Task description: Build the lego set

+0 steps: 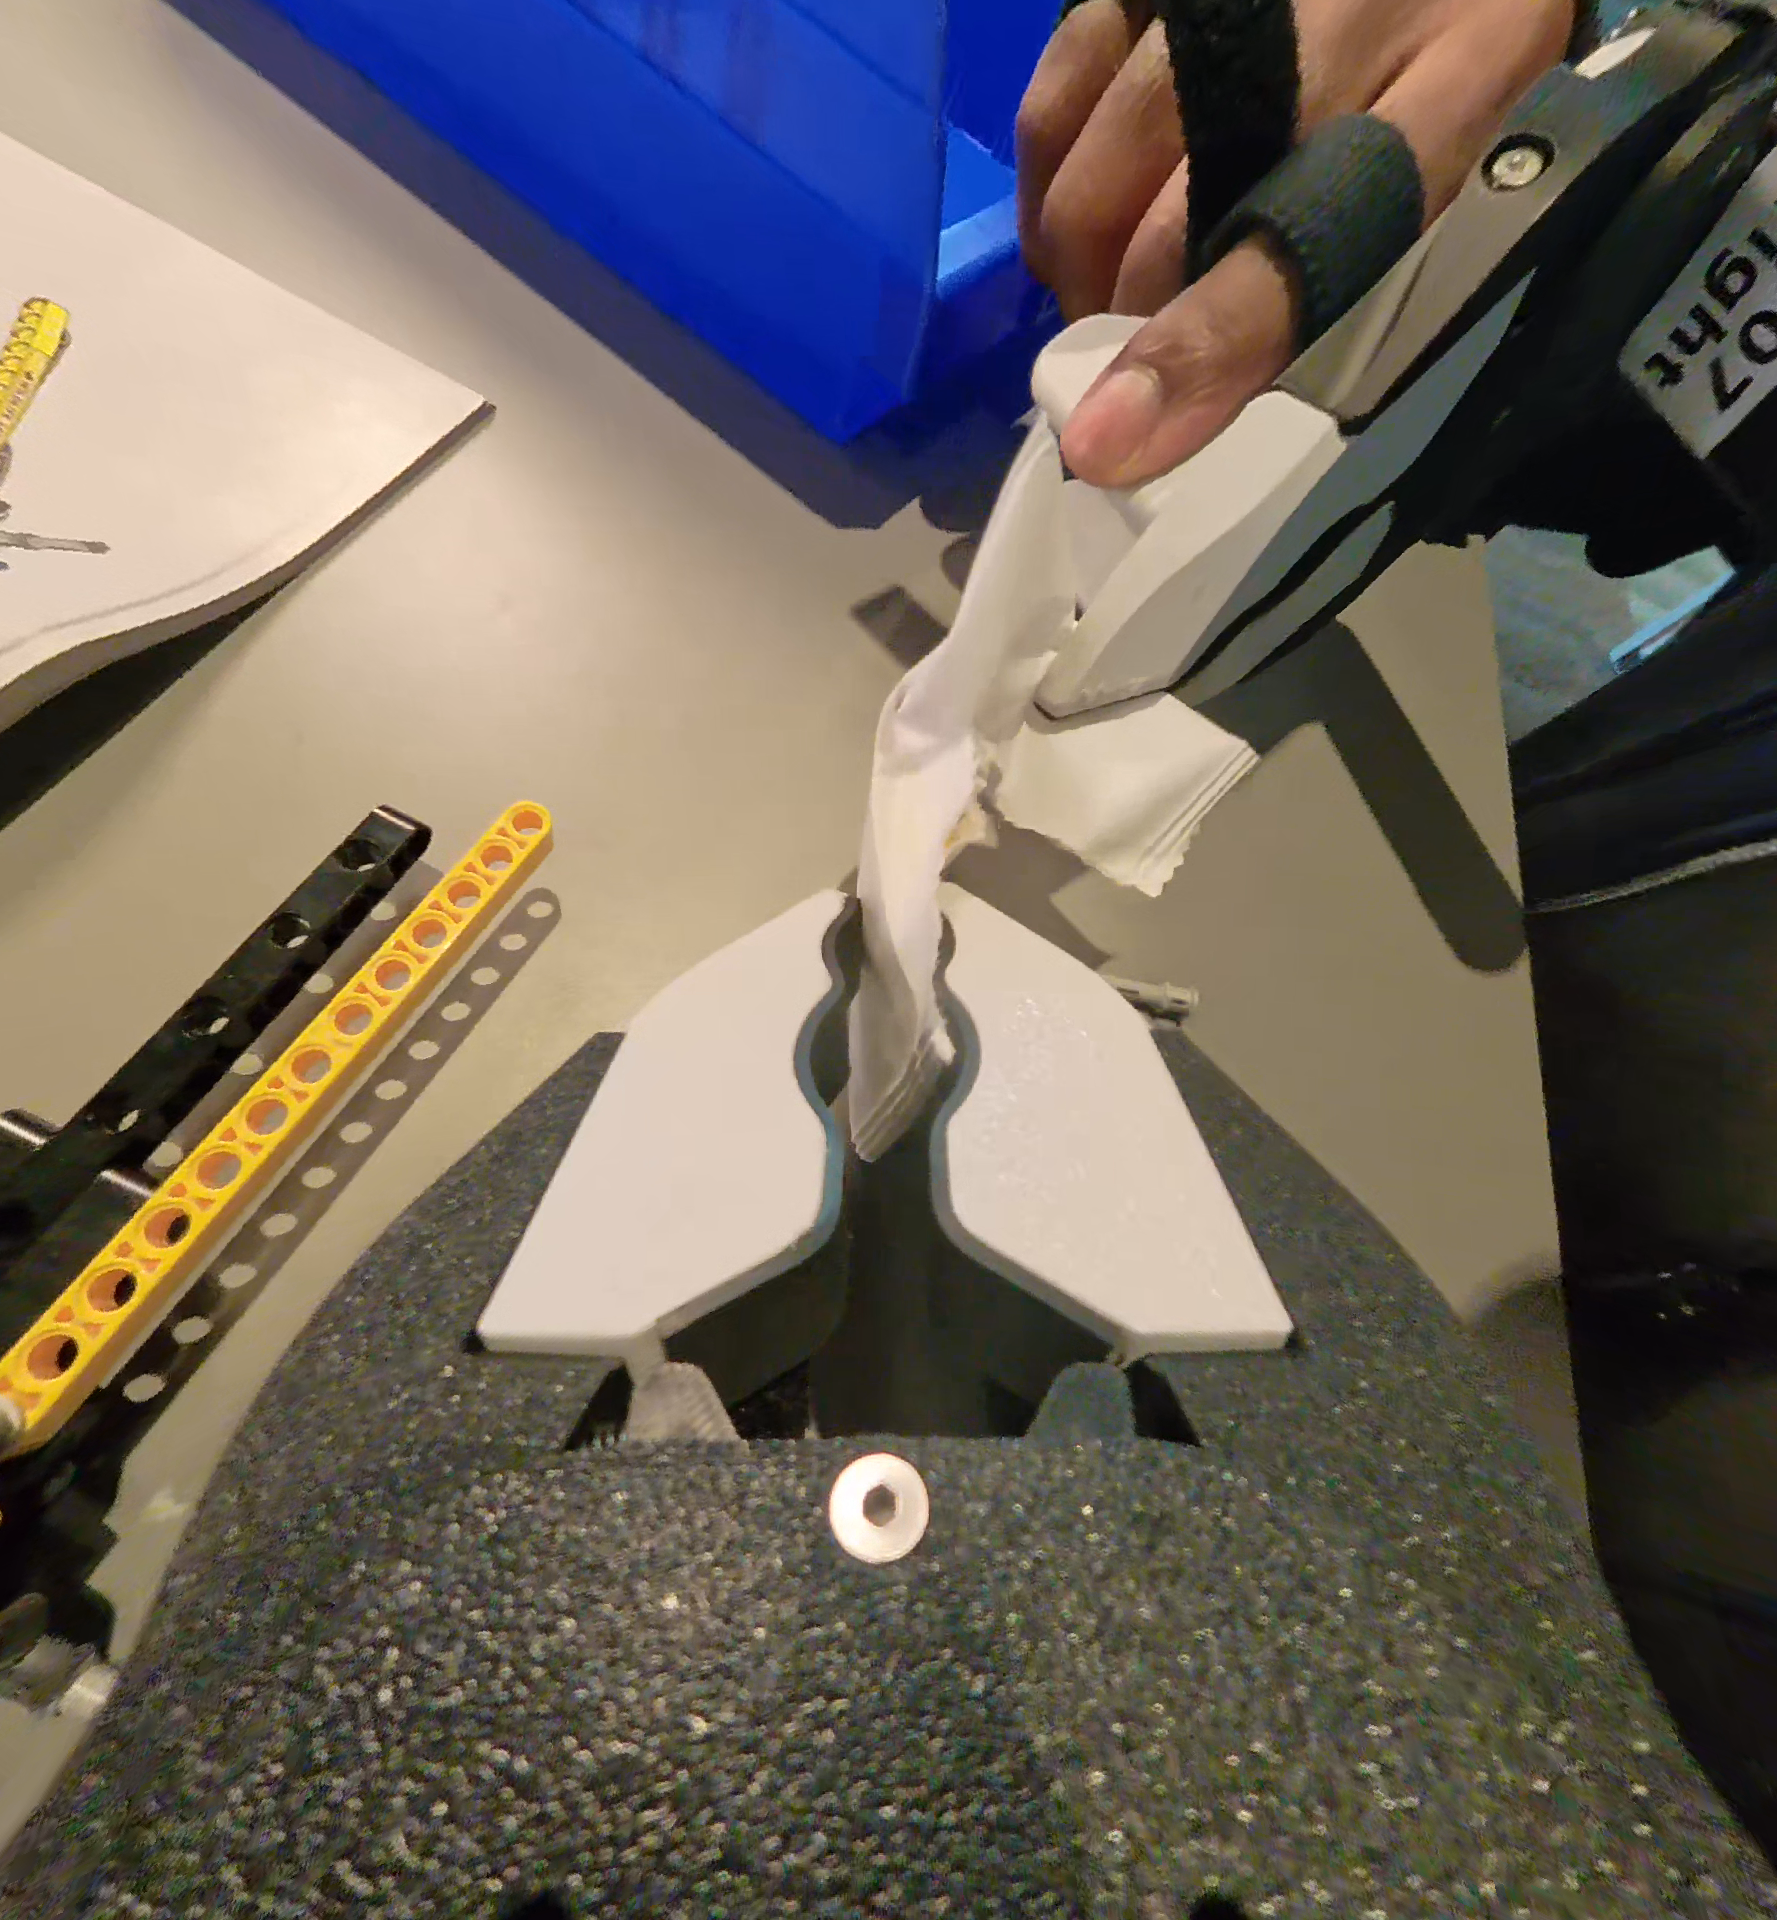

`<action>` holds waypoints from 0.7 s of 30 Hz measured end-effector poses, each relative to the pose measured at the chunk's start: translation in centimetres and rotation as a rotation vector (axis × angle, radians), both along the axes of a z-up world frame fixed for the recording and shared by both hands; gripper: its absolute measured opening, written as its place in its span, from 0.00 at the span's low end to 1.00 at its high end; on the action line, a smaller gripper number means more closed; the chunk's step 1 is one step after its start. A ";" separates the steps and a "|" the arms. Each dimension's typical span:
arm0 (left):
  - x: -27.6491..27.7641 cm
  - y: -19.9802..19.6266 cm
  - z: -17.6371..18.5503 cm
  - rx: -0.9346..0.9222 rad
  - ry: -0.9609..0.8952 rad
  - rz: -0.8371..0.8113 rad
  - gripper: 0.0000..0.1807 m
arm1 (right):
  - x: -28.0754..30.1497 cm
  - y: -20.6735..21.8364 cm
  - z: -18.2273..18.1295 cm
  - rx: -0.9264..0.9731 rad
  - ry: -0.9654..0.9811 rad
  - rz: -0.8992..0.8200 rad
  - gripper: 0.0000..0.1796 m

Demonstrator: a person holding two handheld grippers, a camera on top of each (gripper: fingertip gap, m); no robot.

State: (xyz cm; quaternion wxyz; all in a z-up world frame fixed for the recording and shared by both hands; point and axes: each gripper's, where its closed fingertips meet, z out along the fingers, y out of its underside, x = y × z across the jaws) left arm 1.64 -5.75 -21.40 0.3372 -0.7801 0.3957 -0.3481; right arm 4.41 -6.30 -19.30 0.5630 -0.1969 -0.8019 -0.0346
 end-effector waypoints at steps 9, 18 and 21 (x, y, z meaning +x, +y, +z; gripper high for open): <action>0.3 -0.3 -0.1 -0.072 -0.029 -0.045 0.06 | 0.5 -0.1 0.1 -0.081 -0.024 0.014 0.00; 0.4 -0.7 -0.1 -0.097 -0.037 -0.076 0.06 | 1.1 -0.3 0.4 -0.115 -0.054 0.031 0.00; 0.5 -0.8 -0.1 -0.106 -0.039 -0.091 0.06 | 1.2 -0.4 0.4 -0.125 -0.060 0.037 0.00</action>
